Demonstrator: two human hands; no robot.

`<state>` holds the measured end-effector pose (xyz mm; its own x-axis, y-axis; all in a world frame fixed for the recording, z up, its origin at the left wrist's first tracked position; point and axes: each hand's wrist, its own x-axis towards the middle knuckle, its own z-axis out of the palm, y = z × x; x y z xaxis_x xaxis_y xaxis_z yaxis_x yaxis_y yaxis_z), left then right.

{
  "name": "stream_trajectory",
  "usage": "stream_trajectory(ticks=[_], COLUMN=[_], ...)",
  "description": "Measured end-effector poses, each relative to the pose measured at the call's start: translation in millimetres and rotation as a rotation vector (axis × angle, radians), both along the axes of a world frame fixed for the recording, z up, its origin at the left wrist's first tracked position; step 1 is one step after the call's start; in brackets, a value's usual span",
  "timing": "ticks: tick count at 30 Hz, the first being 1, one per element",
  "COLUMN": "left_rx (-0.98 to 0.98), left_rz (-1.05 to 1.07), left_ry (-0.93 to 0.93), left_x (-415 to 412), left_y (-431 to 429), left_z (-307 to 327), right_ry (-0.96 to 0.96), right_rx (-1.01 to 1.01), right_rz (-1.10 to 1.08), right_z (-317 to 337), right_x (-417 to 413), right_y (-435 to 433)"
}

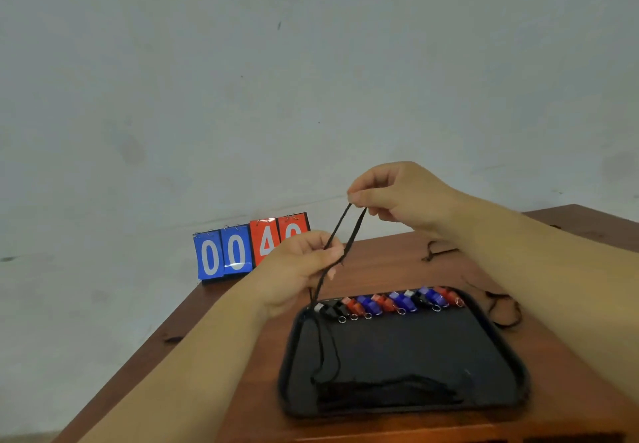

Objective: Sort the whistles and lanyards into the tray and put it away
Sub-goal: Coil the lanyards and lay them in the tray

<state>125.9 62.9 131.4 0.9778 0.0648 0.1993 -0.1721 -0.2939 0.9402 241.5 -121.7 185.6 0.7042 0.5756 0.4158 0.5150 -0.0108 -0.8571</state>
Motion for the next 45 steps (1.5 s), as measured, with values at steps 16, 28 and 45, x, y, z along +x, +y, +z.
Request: stream_trajectory(ticks=[16, 28, 45], left_rx=[-0.025, -0.286, -0.4], left_rz=[-0.087, 0.162, 0.697], left_ry=[0.198, 0.112, -0.054], left_x=[9, 9, 10], left_y=[-4, 6, 90], left_z=[-1, -10, -35], right_ry=[0.212, 0.721, 0.696], right_rx=[0.134, 0.45, 0.228], right_rz=[-0.125, 0.228, -0.108], right_z=[-28, -71, -112], right_x=[34, 38, 81], right_y=[-45, -47, -85])
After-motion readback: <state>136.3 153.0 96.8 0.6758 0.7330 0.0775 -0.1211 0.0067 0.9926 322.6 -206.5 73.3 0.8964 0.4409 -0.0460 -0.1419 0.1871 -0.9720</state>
